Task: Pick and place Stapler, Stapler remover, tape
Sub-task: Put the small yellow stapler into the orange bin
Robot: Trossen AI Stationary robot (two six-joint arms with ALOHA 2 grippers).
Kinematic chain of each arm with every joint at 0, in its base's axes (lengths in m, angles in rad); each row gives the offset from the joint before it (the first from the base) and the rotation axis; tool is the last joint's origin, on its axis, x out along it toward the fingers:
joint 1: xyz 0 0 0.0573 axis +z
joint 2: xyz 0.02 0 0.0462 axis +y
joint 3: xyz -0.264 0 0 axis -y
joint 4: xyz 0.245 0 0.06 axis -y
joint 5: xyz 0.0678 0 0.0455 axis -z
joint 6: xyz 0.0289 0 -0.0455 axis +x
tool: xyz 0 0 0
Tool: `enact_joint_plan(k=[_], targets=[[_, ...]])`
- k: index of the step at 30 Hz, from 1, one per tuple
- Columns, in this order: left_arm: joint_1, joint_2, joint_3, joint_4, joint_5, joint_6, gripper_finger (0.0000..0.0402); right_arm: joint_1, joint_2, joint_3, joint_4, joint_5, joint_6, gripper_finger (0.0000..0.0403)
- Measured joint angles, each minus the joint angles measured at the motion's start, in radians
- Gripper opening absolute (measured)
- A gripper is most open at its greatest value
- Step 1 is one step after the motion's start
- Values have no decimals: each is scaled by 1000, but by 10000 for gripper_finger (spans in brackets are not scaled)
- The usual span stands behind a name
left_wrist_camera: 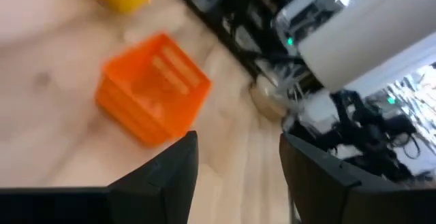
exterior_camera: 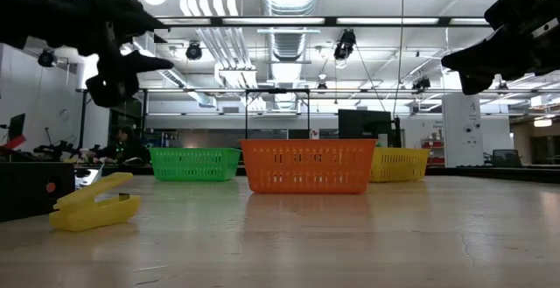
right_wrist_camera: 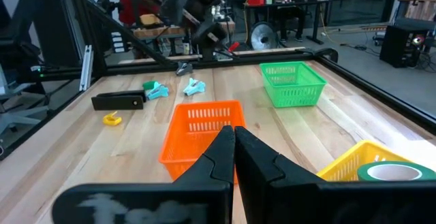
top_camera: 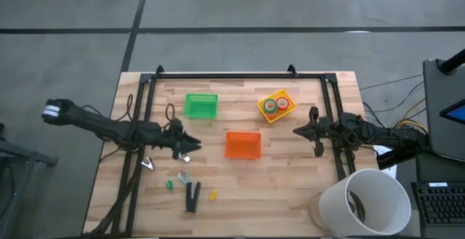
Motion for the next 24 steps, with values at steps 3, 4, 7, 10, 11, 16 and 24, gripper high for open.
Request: enact_joint_plan(k=[3, 4, 7, 10, 11, 16, 24], targets=[[-60, 65, 62, -96, -11, -82, 207, 0, 0, 0, 0, 0, 0, 8], [-81, 85, 91, -133, -24, -115, 207, 0, 0, 0, 0, 0, 0, 9], [-140, 148, 192, -284, -72, -166, 207, 0, 0, 0, 0, 0, 0, 8], [-189, 221, 298, -434, -118, -206, 207, 0, 0, 0, 0, 0, 0, 8], [-204, 245, 334, -465, -131, -209, 207, 0, 0, 0, 0, 0, 0, 8], [-268, 372, 488, -606, -203, -243, 207, 0, 0, 0, 0, 0, 0, 8], [-359, 551, 607, -687, -237, -338, 206, 0, 0, 0, 0, 0, 0, 8]])
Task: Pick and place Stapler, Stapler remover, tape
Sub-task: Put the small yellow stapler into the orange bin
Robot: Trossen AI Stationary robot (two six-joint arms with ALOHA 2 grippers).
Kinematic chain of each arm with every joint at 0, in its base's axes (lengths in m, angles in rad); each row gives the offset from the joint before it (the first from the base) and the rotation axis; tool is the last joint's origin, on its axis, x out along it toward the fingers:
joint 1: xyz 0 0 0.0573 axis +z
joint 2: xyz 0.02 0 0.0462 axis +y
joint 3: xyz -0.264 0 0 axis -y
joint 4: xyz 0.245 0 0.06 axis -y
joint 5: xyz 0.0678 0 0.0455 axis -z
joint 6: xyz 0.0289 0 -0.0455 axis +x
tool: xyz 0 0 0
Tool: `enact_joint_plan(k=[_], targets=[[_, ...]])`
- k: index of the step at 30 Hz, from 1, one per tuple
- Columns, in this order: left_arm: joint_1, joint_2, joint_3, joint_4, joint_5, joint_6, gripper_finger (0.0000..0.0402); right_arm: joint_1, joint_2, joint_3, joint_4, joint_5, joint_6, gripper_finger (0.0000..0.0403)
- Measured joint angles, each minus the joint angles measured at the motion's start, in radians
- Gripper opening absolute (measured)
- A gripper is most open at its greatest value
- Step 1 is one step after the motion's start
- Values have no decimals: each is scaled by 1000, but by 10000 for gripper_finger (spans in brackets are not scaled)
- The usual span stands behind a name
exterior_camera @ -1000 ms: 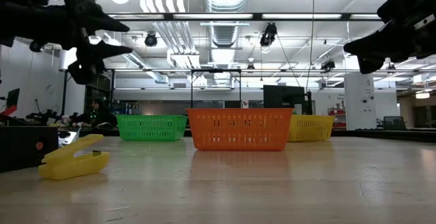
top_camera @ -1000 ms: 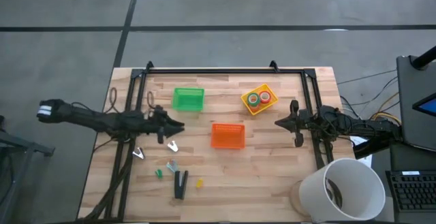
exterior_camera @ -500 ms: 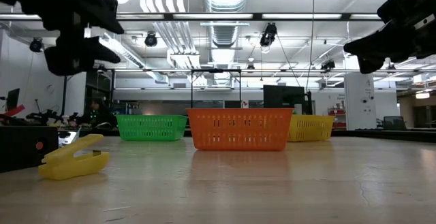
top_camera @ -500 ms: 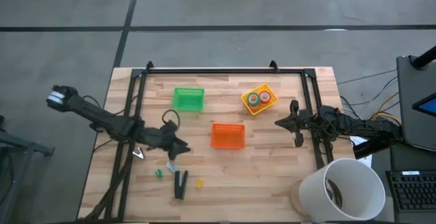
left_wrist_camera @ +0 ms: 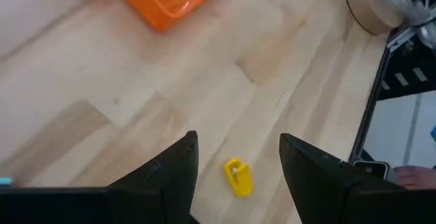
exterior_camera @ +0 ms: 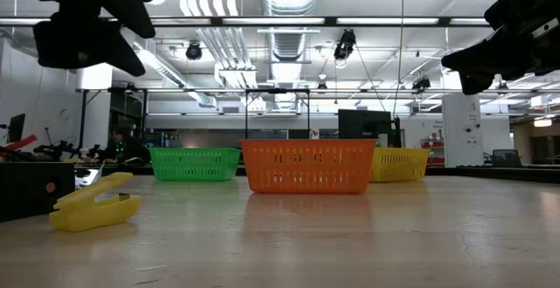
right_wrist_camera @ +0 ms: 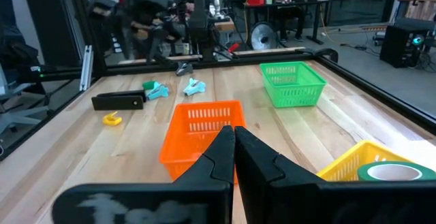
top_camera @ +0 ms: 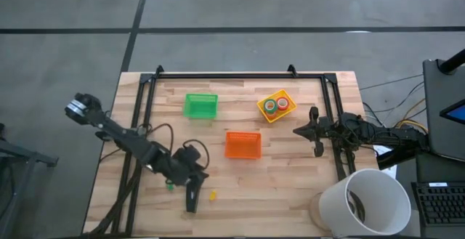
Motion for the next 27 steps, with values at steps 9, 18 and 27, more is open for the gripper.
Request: enact_joint_plan(k=[9, 18, 27], targets=[[-72, 123, 56, 3, -49, -37, 206, 0, 0, 0, 0, 0, 0, 9], [-96, 189, 89, 6, -58, -68, 206, 0, 0, 0, 0, 0, 0, 9], [-99, 207, 120, 7, -76, -30, 206, 0, 0, 0, 0, 0, 0, 8]])
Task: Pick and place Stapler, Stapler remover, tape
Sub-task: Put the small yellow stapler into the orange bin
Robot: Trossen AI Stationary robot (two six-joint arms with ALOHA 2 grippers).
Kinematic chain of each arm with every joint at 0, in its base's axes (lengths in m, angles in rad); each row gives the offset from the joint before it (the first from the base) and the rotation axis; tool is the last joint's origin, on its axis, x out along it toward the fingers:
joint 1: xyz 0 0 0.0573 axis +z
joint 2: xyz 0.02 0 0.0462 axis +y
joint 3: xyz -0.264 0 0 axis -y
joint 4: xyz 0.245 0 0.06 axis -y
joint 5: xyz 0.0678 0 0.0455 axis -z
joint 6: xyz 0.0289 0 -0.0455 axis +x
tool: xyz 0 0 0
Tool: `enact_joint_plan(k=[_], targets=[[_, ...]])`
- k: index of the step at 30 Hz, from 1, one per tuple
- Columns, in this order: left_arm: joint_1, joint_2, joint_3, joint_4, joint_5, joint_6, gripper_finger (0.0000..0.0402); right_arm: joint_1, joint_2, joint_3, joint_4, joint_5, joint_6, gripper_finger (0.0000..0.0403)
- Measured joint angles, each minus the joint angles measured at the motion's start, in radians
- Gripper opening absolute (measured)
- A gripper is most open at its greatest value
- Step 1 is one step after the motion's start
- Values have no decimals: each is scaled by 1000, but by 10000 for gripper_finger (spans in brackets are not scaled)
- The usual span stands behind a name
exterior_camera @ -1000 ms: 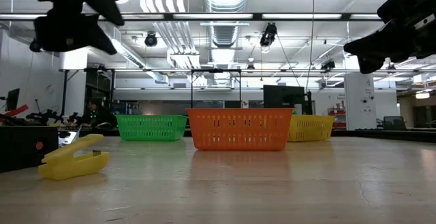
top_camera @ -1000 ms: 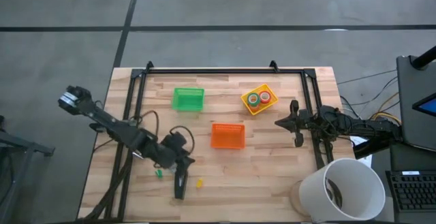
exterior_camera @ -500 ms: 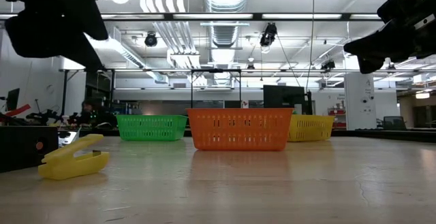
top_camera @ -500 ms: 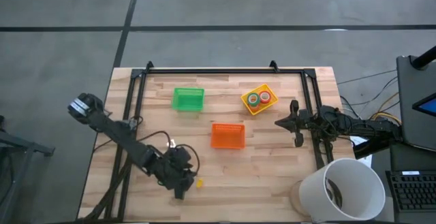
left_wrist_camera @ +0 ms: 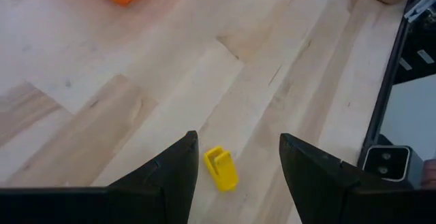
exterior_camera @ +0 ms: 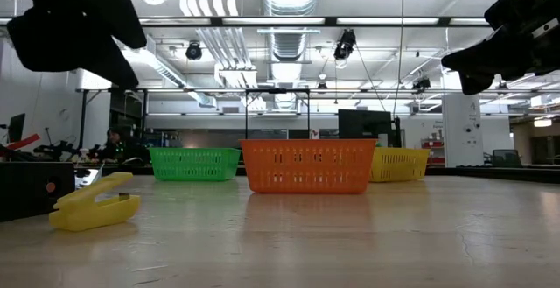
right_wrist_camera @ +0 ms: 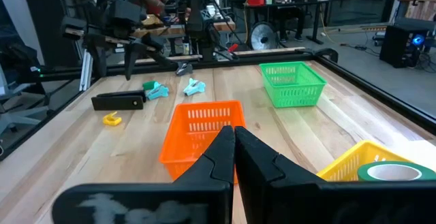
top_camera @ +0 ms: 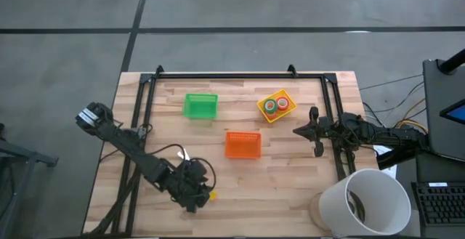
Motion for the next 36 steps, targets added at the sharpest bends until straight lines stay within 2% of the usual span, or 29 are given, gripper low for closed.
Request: enact_joint_plan(k=[36], targets=[[0, -2, -8, 7, -27, 1, 206, 0, 0, 0, 0, 0, 0, 8]])
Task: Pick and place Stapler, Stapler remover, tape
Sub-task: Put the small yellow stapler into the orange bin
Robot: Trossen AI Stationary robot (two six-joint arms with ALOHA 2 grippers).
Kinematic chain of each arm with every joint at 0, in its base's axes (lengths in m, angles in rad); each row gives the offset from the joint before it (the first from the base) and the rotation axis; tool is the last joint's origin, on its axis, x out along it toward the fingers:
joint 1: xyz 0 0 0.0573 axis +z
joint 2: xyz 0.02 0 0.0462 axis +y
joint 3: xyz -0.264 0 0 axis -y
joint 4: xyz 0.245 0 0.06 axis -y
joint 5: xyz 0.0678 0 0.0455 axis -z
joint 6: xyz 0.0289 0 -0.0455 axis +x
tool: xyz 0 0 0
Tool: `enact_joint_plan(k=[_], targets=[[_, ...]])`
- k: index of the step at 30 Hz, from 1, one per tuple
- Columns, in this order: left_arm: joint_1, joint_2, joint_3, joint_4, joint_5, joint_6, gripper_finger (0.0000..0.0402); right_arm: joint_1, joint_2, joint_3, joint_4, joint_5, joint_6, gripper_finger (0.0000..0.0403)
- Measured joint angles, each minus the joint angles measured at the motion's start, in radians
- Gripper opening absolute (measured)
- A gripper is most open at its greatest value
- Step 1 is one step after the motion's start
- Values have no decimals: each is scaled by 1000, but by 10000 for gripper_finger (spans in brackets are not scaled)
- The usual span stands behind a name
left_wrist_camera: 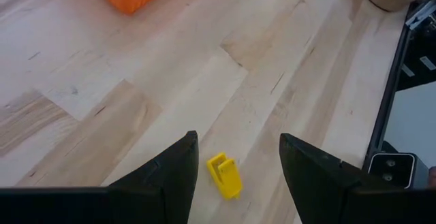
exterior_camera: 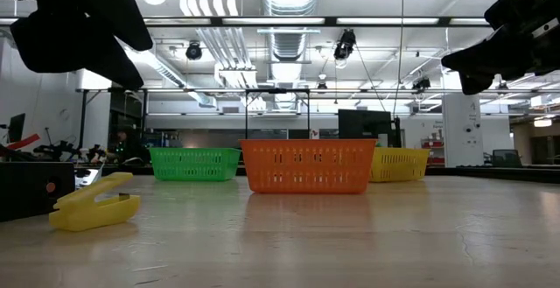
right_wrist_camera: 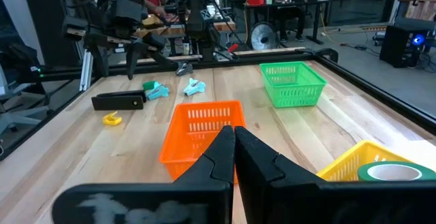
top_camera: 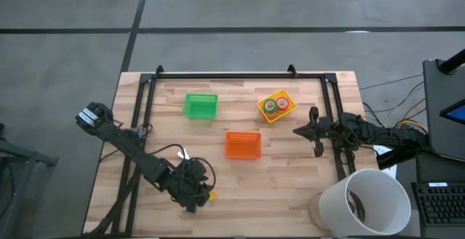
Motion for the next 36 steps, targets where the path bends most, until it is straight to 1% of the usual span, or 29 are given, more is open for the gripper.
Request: enact_joint_plan(k=[6, 14, 18, 21, 23, 31, 36], targets=[[-3, 0, 0, 0, 4, -25, 206, 0, 0, 0, 0, 0, 0, 8], [-25, 0, -1, 8, 55, -104, 206, 0, 0, 0, 0, 0, 0, 8], [-29, 6, 1, 8, 55, -122, 206, 0, 0, 0, 0, 0, 0, 8], [-29, 47, 1, 11, 53, -141, 206, 0, 0, 0, 0, 0, 0, 9], [-28, 87, 7, 8, 70, -140, 206, 0, 0, 0, 0, 0, 0, 9], [-26, 189, 82, -11, 80, -136, 206, 0, 0, 0, 0, 0, 0, 9], [-20, 252, 135, -60, 95, -139, 206, 0, 0, 0, 0, 0, 0, 8]])
